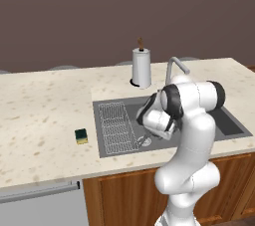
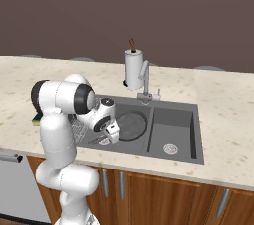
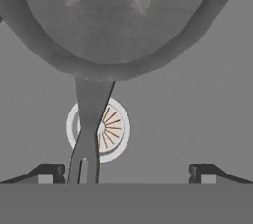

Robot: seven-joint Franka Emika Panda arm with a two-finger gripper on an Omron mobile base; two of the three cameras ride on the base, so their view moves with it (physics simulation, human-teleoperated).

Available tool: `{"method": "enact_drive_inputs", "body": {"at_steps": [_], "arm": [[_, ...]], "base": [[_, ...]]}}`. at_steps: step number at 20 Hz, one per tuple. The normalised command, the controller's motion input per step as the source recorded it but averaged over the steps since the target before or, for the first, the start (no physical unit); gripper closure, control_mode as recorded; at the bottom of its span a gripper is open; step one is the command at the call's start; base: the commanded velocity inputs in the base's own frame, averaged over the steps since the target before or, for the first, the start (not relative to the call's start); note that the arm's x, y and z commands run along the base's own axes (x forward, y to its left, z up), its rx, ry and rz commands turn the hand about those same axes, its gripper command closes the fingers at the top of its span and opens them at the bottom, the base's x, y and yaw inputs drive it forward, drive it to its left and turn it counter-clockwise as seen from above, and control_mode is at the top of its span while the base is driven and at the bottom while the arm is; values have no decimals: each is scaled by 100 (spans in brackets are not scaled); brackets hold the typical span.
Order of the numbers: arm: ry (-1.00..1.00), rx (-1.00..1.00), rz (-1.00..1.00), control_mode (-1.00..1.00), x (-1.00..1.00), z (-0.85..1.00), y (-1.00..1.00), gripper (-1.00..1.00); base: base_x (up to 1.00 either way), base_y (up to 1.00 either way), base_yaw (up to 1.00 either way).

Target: Pick the pan and sponge and place them into the sink. Then turn on the water.

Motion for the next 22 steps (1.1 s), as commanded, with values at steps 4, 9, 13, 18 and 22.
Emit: {"method": "enact_drive_inputs", "body": {"at_steps": [4, 9, 13, 18, 22], "arm": [[0, 0, 0, -100, -8, 80, 6, -100], [0, 0, 2, -100, -6, 65, 8, -100], [0, 0, 5, -100, -4, 68, 10, -100], [0, 0, 13, -100, -4, 52, 17, -100], [0, 0, 17, -100, -21, 47, 15, -100]], "base": [[0, 0, 0], [0, 0, 0], [0, 0, 0], [0, 0, 0], [0, 0, 0]]}}
